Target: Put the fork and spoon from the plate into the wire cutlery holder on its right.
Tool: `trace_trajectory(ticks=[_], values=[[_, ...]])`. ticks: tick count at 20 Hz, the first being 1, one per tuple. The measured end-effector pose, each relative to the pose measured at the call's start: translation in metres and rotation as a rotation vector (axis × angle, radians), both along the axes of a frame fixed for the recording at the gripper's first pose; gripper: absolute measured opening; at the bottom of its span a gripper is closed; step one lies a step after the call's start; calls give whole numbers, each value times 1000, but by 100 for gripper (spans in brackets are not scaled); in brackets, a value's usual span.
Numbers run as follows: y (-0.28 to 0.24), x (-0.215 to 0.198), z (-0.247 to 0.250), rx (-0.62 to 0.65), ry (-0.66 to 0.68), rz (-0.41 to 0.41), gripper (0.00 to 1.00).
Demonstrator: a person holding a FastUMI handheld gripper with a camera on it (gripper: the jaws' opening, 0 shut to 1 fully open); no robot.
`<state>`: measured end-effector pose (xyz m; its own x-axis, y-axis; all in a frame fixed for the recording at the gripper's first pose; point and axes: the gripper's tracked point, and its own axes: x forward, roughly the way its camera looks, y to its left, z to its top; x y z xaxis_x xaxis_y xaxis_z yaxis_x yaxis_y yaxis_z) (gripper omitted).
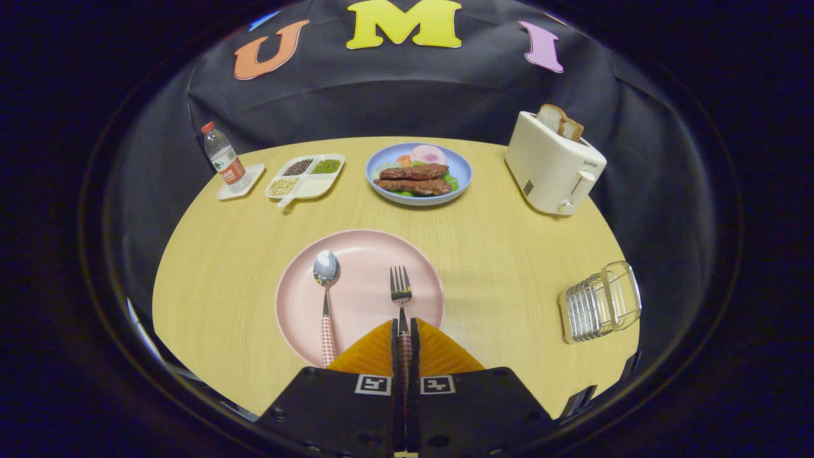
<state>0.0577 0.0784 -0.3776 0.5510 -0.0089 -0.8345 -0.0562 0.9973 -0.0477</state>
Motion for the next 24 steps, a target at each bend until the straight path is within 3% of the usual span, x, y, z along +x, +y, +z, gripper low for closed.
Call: trace_trajectory(ticks=[6, 16, 24], values=[[-38, -6, 56, -14, -57, 33, 2], [-165, -27, 128, -32, -33, -60, 2], [-240, -47, 122, -25, 113, -84, 2]])
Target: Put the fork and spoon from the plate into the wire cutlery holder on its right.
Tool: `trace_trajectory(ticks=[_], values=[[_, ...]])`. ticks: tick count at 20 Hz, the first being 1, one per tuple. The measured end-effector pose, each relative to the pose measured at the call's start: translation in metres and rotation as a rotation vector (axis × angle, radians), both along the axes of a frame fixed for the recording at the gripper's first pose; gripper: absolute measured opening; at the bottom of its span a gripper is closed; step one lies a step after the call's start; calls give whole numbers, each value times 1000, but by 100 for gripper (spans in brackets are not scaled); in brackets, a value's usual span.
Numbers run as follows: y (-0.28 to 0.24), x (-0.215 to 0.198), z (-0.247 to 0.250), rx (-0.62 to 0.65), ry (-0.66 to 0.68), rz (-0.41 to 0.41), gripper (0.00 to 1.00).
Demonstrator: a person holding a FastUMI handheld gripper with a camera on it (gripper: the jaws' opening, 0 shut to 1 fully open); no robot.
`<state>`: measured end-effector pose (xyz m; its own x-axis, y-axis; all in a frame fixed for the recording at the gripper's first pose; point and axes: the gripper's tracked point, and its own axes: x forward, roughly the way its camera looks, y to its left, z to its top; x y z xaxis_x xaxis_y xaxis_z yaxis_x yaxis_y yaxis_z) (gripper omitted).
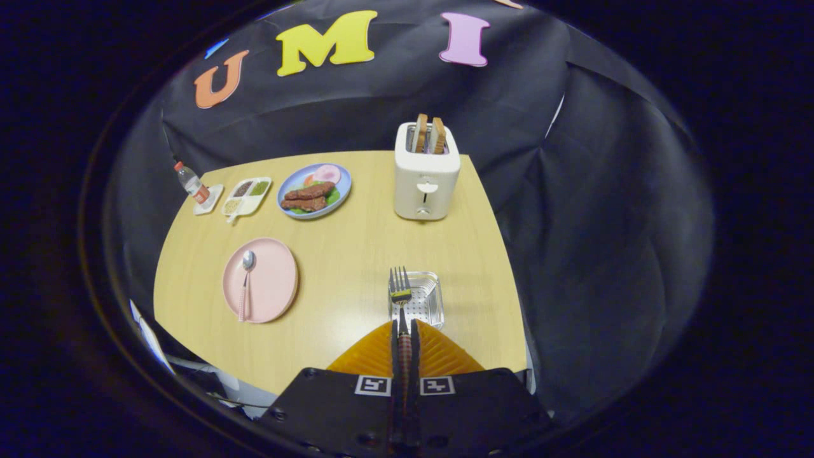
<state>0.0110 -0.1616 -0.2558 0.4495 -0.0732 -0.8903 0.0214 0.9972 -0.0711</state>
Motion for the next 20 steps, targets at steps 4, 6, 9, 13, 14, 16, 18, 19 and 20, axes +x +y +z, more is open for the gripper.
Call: trace_trajectory(ticks=[4, 6, 9, 13, 14, 16, 18, 19, 20], values=[[-12, 1, -23, 42, 99, -21, 2], [-16, 5, -32, 46, 159, -22, 2], [-29, 5, -51, 44, 275, -49, 2], [-28, 15, -70, 89, 362, -65, 2], [-29, 20, -75, 87, 380, -65, 2], [-29, 30, -85, 90, 412, -74, 2], [-29, 35, -95, 89, 442, -61, 2], [-28, 36, -98, 89, 460, -50, 2], [-26, 41, -100, 99, 456, -47, 2]])
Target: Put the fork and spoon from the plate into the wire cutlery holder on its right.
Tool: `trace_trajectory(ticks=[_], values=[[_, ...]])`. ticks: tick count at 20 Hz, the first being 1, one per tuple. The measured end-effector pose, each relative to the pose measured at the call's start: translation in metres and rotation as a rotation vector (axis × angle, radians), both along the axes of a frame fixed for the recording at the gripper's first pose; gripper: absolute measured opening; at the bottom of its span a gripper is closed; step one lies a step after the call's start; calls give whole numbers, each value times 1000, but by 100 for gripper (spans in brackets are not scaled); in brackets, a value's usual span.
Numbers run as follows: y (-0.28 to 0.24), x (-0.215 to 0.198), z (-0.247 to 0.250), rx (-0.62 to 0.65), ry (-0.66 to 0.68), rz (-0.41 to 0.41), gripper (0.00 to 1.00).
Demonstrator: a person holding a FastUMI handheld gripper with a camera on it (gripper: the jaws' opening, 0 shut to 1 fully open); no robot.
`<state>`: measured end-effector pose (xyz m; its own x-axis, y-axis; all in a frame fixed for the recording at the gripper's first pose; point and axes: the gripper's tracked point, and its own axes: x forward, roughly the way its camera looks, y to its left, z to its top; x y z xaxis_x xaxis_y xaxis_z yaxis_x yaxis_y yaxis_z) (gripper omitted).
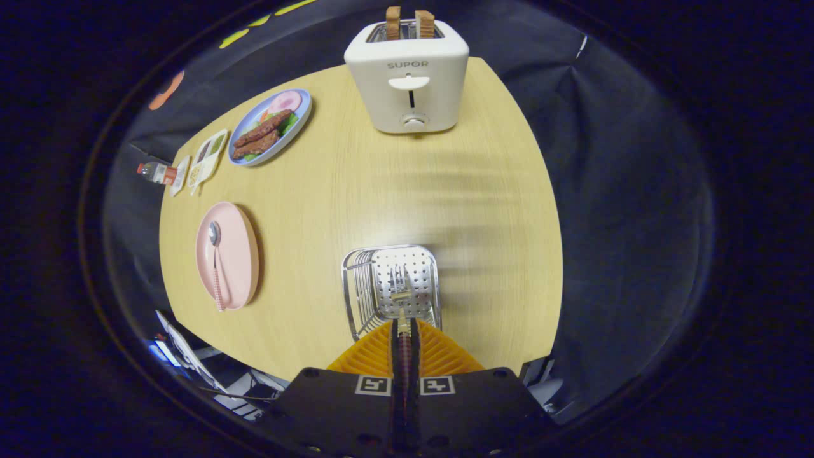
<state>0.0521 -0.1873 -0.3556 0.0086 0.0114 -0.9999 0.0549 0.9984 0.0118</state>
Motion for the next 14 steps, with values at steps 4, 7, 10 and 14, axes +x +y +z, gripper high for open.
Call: trace_trajectory(ticks=[4, 7, 10, 14], values=[[2, 11, -2, -9, -36, -9, 3], [5, 8, -2, 1, -42, -33, 6], [2, 12, 4, -8, -78, -57, 8], [3, 18, 25, -36, -172, -30, 20]])
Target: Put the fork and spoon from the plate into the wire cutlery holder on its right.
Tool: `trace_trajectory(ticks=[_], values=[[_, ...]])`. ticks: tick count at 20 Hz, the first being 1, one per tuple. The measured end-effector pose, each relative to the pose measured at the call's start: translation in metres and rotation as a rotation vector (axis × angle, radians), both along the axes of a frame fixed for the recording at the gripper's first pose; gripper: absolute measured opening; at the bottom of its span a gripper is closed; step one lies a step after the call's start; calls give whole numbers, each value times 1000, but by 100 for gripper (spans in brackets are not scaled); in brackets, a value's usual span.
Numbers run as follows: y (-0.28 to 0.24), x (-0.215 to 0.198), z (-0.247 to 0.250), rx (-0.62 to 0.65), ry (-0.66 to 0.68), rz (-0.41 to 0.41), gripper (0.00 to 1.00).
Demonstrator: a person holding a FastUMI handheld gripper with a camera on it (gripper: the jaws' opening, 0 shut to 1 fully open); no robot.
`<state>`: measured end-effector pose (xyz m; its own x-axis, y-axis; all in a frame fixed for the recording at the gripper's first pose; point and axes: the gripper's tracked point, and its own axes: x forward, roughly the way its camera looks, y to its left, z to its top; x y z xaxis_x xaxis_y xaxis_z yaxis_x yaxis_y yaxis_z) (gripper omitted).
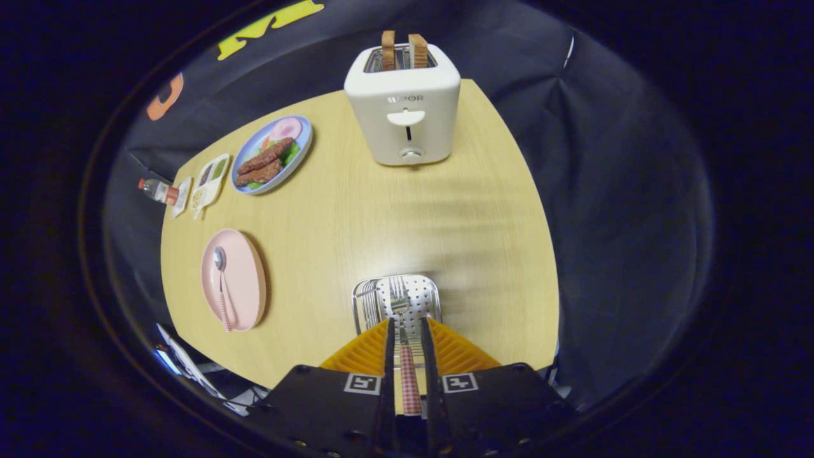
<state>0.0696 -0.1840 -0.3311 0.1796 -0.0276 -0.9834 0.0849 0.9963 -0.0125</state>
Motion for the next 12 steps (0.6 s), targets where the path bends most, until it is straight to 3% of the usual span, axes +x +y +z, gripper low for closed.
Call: trace_trajectory(ticks=[1, 4, 7, 12], values=[[7, 0, 8, 5, -27, 14, 31], [34, -3, 30, 5, -101, 70, 43], [61, -4, 47, -6, -167, 89, 76], [113, -7, 42, 16, -201, 111, 84]])
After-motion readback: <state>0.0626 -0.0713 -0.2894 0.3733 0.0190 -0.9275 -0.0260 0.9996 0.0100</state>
